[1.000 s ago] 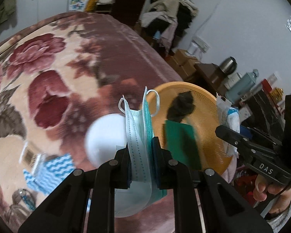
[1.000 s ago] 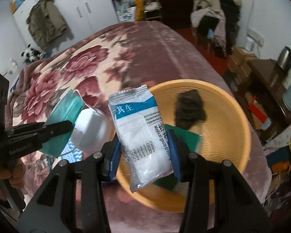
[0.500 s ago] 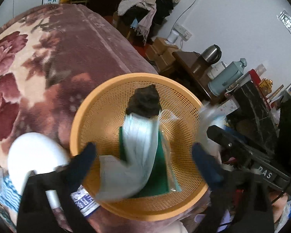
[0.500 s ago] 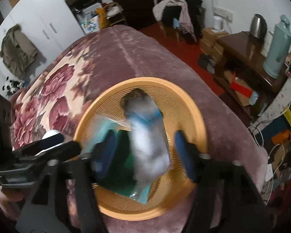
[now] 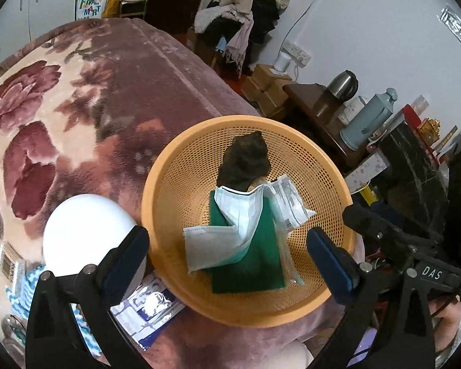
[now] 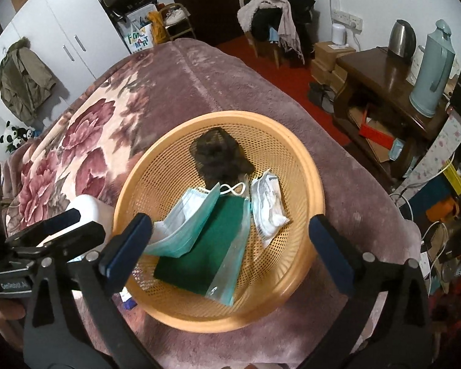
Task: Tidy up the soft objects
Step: 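Open both tools to drop the mask and gauze pack into the basket, then move both tools back over the blanket toward the candy packet and hair tie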
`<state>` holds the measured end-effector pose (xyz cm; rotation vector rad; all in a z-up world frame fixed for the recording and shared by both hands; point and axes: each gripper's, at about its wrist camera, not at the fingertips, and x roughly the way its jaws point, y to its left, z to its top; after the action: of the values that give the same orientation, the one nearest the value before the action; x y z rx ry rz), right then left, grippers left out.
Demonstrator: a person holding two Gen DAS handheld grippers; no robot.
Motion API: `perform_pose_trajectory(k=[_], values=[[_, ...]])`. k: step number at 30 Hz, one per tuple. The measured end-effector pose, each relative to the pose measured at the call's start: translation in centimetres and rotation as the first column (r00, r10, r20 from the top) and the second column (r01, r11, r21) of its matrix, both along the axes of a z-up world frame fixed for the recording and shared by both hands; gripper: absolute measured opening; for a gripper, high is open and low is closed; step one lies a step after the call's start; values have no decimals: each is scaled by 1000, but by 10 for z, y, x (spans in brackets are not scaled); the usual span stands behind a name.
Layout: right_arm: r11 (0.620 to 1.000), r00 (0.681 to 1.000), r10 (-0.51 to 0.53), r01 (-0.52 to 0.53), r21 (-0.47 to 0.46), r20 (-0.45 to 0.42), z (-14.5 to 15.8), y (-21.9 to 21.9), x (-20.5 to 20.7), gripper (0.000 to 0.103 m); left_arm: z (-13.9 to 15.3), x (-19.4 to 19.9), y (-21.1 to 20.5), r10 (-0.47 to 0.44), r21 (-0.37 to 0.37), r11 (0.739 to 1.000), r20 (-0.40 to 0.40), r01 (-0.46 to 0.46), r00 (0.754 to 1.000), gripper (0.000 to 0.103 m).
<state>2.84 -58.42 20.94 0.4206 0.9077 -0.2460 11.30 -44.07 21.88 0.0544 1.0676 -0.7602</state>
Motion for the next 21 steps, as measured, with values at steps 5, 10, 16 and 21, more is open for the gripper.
perform_pose_trajectory(k=[5,10,16,21], values=[[1000,1000,17,-17,-15,6,8,12,-3,103,6,-5,12,9,-10,1000,7,-9,1000,102],[998,999,50,-50,-33,17,20,32,0,103,12,-6,32,37,-24,999,10,-37,999,102],[994,995,99,-98,-51,8,22,58,8,103,15,-2,65,85,-39,996,9,-85,996,102],[988,990,144,-143,-63,0,23,87,16,103,15,6,104,147,-51,988,4,-146,989,102]])
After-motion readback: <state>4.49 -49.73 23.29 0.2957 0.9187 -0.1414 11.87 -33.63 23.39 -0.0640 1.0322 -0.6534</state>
